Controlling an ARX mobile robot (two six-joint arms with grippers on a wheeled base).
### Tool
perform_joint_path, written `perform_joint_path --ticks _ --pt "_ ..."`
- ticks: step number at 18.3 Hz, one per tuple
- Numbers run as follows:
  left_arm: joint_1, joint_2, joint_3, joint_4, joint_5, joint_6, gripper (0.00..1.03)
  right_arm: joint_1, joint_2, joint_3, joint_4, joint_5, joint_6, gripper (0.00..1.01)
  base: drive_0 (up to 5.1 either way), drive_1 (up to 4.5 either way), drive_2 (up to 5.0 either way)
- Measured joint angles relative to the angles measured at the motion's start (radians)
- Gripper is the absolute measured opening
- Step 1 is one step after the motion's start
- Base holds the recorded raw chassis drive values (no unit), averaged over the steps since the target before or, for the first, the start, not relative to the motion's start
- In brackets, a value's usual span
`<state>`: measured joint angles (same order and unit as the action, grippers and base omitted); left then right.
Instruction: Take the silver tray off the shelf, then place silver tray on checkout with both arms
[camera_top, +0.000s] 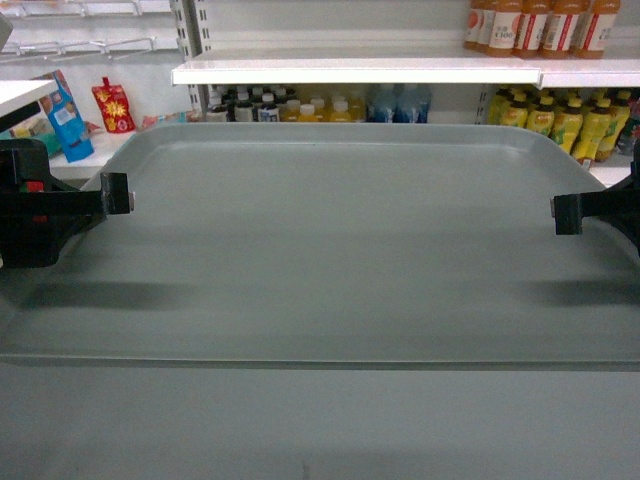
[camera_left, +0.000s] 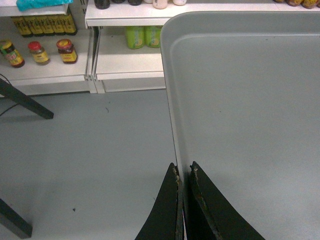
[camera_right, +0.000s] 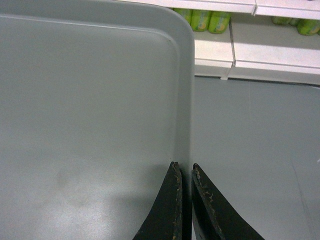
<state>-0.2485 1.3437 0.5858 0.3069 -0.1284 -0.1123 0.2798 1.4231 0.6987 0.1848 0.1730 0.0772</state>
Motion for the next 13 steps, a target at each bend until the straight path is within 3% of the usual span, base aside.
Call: perform_joint_path --ticks 13 --pt "0.000 0.000 0.000 0.001 -0.003 0.000 0.03 0.000 0.001 0.000 -0.002 0.002 0.000 0.03 0.1 -4.06 4.2"
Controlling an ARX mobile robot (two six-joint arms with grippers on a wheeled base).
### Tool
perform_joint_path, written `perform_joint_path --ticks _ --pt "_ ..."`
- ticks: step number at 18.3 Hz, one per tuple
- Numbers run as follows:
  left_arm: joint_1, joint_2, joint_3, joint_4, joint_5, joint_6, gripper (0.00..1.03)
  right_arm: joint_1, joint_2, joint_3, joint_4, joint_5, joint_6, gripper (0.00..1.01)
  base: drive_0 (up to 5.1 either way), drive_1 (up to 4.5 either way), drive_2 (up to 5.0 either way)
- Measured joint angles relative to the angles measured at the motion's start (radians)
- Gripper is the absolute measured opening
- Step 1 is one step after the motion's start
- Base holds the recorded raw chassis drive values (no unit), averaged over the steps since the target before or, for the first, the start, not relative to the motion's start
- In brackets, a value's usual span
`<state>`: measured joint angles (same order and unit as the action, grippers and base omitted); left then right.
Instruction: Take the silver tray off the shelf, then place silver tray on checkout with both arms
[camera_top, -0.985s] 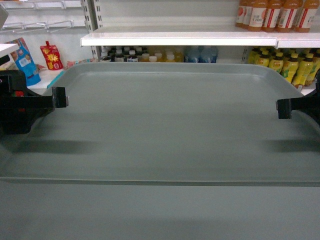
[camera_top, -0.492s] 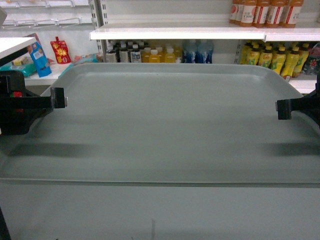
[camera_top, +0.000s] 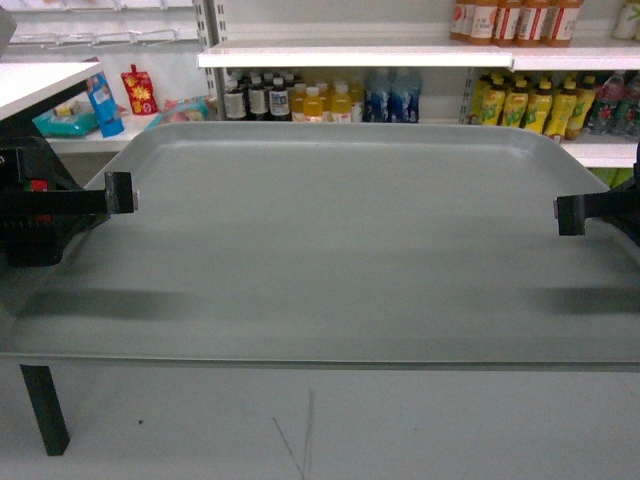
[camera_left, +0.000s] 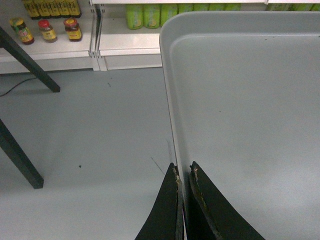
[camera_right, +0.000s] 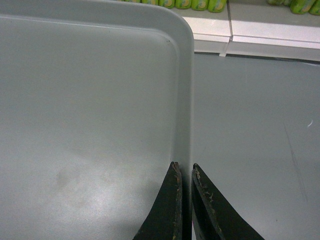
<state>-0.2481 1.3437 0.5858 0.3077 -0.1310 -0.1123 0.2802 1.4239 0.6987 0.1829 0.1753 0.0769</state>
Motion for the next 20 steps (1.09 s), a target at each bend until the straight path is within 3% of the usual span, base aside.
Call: perform_joint_path --ticks 20 --pt "-0.002 0.000 0.001 -0.002 0.000 0.000 0.03 0.000 -0.001 0.000 -0.003 0.001 0.000 0.03 0.0 -3.88 3.9"
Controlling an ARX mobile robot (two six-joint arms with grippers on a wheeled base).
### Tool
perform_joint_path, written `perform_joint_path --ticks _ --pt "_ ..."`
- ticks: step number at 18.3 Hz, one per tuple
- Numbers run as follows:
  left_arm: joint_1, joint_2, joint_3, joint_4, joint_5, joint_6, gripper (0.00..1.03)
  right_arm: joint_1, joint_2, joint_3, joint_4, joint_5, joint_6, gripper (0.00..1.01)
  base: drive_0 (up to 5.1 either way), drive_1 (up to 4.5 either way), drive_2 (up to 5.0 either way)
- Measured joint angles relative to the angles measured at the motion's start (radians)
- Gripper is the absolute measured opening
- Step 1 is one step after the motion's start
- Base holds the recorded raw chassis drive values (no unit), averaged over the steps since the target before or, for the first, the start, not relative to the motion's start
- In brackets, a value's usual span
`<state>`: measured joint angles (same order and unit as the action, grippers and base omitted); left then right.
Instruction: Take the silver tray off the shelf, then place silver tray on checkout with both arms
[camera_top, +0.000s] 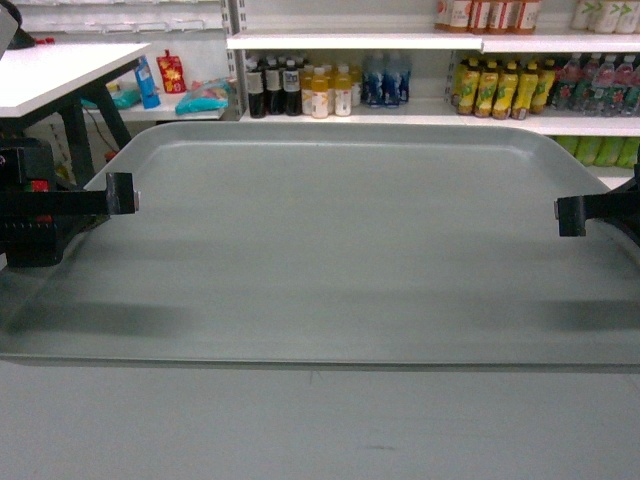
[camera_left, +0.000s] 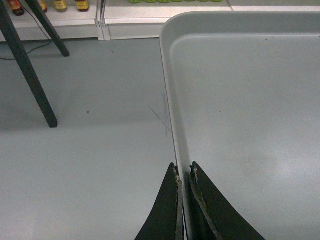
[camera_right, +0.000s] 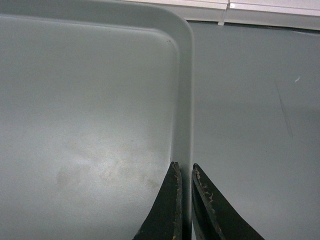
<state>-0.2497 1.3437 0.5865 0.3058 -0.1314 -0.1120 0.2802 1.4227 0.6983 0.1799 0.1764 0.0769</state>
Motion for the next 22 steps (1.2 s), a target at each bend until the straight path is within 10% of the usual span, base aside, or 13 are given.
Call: perform_joint_path --ticks 11,22 --pt "0.000 -0.002 -0.002 -0.001 0.000 0.000 0.03 0.000 -0.003 0.000 0.000 0.001 0.000 0.03 0.0 0.00 0.0" --pt "-0.002 -0.002 -0.001 -0.003 0.000 0.000 0.03 -0.005 -0.002 0.000 -0.003 -0.004 -0.004 0.03 -4.9 2.56 2.6"
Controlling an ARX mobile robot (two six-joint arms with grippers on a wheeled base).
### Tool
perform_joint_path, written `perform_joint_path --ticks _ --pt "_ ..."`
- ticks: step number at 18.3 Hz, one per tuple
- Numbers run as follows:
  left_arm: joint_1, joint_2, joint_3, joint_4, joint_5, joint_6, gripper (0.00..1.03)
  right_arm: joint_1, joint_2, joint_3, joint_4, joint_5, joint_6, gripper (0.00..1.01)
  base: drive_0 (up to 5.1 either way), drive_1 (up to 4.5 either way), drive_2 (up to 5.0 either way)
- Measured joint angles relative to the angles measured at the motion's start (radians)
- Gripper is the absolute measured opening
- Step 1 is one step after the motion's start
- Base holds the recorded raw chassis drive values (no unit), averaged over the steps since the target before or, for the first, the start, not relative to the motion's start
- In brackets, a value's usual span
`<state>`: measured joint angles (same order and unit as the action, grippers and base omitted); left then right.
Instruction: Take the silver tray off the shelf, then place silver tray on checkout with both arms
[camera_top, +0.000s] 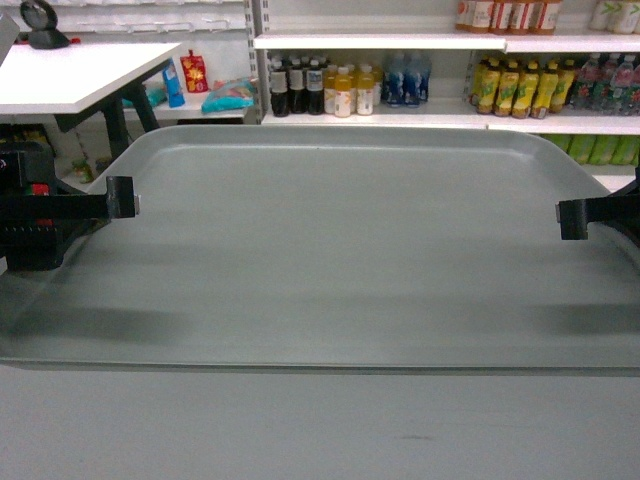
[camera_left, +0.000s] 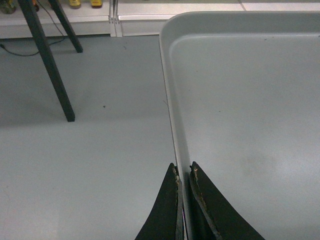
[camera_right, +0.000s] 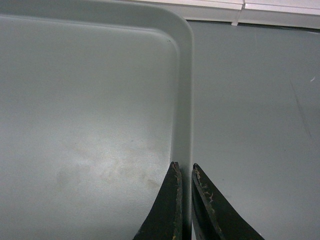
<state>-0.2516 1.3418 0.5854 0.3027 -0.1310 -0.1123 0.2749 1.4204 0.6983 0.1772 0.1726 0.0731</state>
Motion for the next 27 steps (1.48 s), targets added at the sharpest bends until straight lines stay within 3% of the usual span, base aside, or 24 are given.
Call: perform_joint_path --ticks 27 --pt "0.000 0.000 0.000 0.002 0.000 0.000 0.03 0.000 0.002 0.000 0.001 -0.001 -0.003 0.03 -5.0 2.43 2.4"
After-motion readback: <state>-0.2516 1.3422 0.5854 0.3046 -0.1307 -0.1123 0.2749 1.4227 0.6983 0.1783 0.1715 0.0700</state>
